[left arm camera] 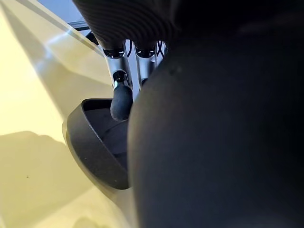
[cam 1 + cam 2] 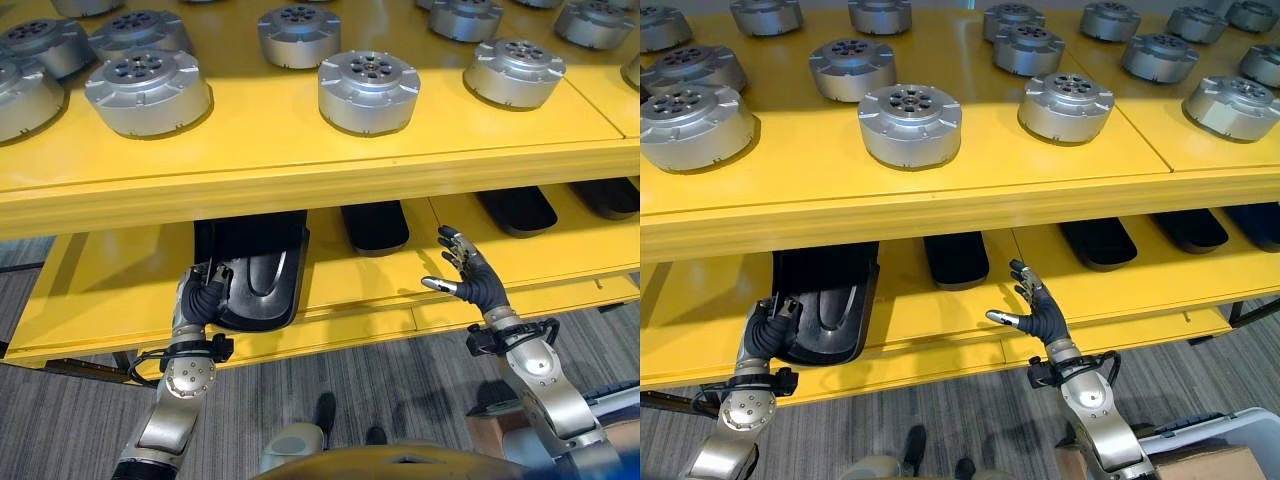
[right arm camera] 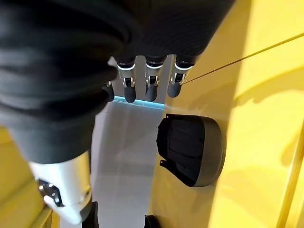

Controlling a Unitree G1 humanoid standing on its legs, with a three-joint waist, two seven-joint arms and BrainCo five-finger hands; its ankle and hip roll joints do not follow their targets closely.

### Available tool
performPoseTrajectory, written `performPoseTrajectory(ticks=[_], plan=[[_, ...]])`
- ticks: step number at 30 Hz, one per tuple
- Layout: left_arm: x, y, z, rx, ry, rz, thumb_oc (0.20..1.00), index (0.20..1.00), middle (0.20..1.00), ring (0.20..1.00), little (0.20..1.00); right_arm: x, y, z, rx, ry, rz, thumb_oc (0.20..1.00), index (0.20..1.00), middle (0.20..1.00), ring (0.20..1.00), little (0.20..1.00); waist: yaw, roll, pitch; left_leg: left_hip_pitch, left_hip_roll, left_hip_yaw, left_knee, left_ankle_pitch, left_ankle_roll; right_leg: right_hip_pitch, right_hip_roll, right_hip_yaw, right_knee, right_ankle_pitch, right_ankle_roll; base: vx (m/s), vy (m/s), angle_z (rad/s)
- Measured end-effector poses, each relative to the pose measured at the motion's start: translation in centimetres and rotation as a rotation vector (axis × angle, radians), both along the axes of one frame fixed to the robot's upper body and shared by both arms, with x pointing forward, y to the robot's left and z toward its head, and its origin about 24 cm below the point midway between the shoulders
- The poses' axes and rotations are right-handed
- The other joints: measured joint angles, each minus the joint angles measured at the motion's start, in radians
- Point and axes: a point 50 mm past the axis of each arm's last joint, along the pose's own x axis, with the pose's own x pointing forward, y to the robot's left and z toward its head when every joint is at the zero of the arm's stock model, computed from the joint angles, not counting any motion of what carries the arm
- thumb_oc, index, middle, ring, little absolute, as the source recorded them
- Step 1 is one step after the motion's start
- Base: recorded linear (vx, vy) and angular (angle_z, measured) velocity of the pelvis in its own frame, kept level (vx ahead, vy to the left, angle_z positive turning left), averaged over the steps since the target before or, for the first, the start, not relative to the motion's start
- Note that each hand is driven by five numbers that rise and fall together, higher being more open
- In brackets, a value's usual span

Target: Move parts from the plastic box to the shelf.

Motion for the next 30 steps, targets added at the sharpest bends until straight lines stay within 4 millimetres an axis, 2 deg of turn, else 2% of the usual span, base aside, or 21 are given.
performPoseTrajectory(ticks=[6, 10, 13, 16, 21, 23, 24, 27, 28, 29, 30], plan=[[0.0, -0.3, -0.1, 0.0, 0.005, -0.011, 0.2, 0.2, 0.2, 0.2, 0.2, 0.0, -0.2, -0.2, -0.005, 0.008, -0.013, 1.0, 1.0, 1.0, 1.0, 1.0, -0.005, 0.006, 0.004, -0.001, -0.005, 0.0, 0.0, 0.004, 0.006, -0.009, -0.002, 0.0, 0.02, -0.013, 0.018, -0.02, -0.042, 0.01], [0.1, -0.8, -0.3, -0.004, 0.01, -0.028, 0.2, 0.2, 0.2, 0.2, 0.2, -0.3, -0.5, -0.7, -0.01, 0.029, -0.03, 1.0, 1.0, 1.0, 1.0, 1.0, -0.013, 0.02, 0.014, -0.005, -0.012, 0.006, 0.0, 0.0, 0.0, -0.017, -0.012, 0.0, 0.039, -0.021, 0.016, 0.0, -0.022, 0.0], [0.1, -0.7, -0.4, 0.003, 0.018, -0.007, 0.2, 0.2, 0.2, 0.2, 0.2, -0.7, -0.7, -1.0, -0.017, 0.046, -0.035, 1.0, 1.0, 1.0, 1.0, 1.0, -0.027, 0.023, 0.016, -0.007, -0.014, 0.033, -0.005, -0.015, 0.013, -0.016, -0.024, 0.003, 0.038, -0.019, 0.013, -0.01, 0.034, -0.07], [0.2, -0.7, -0.2, 0.005, 0.009, -0.005, 0.2, 0.2, 0.2, 0.2, 0.2, -0.7, -0.7, -1.0, -0.019, 0.044, -0.036, 1.0, 1.0, 1.0, 1.0, 1.0, -0.045, 0.023, 0.017, -0.01, -0.017, 0.057, 0.0, -0.017, 0.012, -0.02, -0.033, 0.009, 0.038, -0.019, 0.013, -0.08, 0.097, -0.08], [1.4, -1.2, 0.4, -0.019, -0.032, -0.016, 0.2, 0.2, 0.2, 0.2, 0.2, -0.3, -0.7, -0.6, -0.02, 0.026, -0.039, 1.0, 1.0, 1.0, 1.0, 1.0, -0.063, 0.033, 0.051, -0.037, -0.027, 0.096, 0.041, -0.053, -0.023, -0.044, -0.051, 0.001, 0.074, -0.024, 0.005, -0.02, 0.098, -0.06], [1.2, -1.0, 0.2, -0.022, -0.029, 0.0, 0.2, 0.2, 0.2, 0.2, 0.2, -0.4, -0.9, -0.8, -0.027, 0.033, -0.041, 1.0, 1.0, 1.0, 1.0, 1.0, -0.078, 0.04, 0.057, -0.036, -0.013, 0.179, 0.057, -0.081, -0.002, -0.041, -0.058, 0.0, 0.082, -0.03, 0.003, 0.01, 0.125, -0.1], [1.2, -1.0, 0.2, -0.023, -0.029, 0.003, 0.2, 0.2, 0.2, 0.2, 0.2, -0.4, -1.1, -0.8, -0.037, 0.038, -0.041, 1.0, 1.0, 1.0, 1.0, 1.0, -0.078, 0.042, 0.058, -0.037, -0.013, 0.186, 0.068, -0.086, -0.008, -0.041, -0.061, 0.0, 0.086, -0.029, 0.003, 0.02, 0.166, -0.09], [1.0, -0.8, 0.0, -0.029, -0.021, 0.012, 0.2, 0.2, 0.2, 0.2, 0.2, -0.5, -1.8, -1.1, -0.058, 0.054, -0.048, 1.0, 1.0, 1.0, 1.0, 1.0, -0.079, 0.044, 0.06, -0.039, -0.018, 0.189, 0.1, -0.114, -0.019, -0.034, -0.072, 0.0, 0.096, -0.03, 0.002, 0.01, 0.199, -0.05], [0.9, -0.7, -0.3, -0.031, -0.01, 0.021, 0.2, 0.2, 0.2, 0.2, 0.2, -0.5, -1.9, -1.1, -0.059, 0.055, -0.044, 1.0, 1.0, 1.0, 1.0, 1.0, -0.078, 0.051, 0.061, -0.03, -0.018, 0.186, 0.114, -0.121, 0.002, -0.036, -0.067, -0.004, 0.132, -0.043, 0.007, -0.02, 0.232, 0.07], [0.9, -0.6, -0.4, -0.037, -0.005, 0.024, 0.2, 0.2, 0.2, 0.2, 0.2, -0.5, -1.9, -1.1, -0.058, 0.053, -0.041, 1.0, 1.0, 1.0, 1.0, 1.0, -0.08, 0.054, 0.06, -0.024, -0.021, 0.178, 0.11, -0.116, 0.006, -0.047, -0.068, -0.013, 0.169, -0.056, 0.003, -0.04, 0.276, 0.19], [1.0, -0.7, -0.5, -0.045, -0.004, 0.022, 0.2, 0.2, 0.2, 0.2, 0.2, -0.5, -2.1, -1.0, -0.059, 0.052, -0.047, 1.0, 1.0, 1.0, 1.0, 1.0, -0.083, 0.058, 0.062, -0.013, -0.023, 0.164, 0.099, -0.105, -0.013, -0.055, -0.065, -0.023, 0.199, -0.063, -0.003, -0.04, 0.172, 0.4]])
